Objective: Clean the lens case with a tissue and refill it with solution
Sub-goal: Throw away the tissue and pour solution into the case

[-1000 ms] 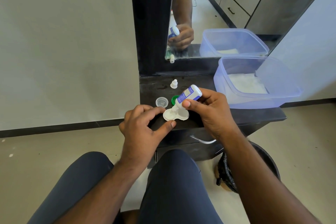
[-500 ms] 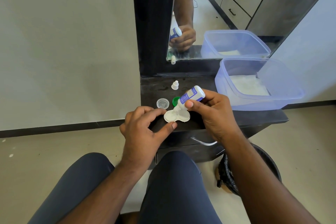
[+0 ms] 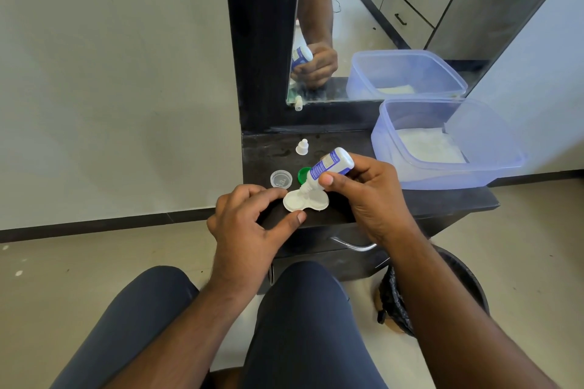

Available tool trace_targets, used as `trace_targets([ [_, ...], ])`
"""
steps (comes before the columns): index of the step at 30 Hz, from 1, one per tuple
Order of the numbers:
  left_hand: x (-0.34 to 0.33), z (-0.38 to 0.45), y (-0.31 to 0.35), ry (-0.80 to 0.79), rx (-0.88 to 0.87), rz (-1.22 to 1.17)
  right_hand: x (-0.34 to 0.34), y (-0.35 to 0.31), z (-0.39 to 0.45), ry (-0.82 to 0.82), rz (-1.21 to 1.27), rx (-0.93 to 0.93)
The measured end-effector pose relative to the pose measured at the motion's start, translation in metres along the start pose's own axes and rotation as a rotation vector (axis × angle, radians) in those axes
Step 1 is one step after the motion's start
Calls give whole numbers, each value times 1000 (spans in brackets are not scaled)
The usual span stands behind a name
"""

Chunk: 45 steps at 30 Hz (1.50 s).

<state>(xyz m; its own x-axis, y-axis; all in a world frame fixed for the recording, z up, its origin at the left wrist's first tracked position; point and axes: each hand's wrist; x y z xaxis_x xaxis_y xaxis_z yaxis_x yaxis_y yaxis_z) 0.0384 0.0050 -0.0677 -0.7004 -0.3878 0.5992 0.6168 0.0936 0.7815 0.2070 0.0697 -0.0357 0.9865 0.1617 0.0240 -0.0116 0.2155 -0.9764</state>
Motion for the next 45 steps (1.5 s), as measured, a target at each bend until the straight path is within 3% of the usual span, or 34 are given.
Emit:
trace_targets([
  [11,0,-1,1,6,2,-11,-1,-7,-1,67,161,-9],
  [34,-2,-1,-1,24,-11,-20,-3,-5,-2,-2,63,-2],
  [45,-2,0,-3,26,-19,-52,3,-7,-2,147,303,19],
])
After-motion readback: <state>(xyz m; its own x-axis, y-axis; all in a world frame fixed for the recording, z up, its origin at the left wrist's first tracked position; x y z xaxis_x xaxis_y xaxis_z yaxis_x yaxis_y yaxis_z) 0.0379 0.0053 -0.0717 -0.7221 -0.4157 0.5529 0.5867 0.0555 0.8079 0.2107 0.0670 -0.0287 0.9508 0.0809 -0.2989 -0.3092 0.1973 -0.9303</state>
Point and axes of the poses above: each hand's wrist, its own z-axis towards the middle knuckle, its own x-axis out of the back of the hand, y = z × x, and after that the axes turned 8 degrees about x, right-handed
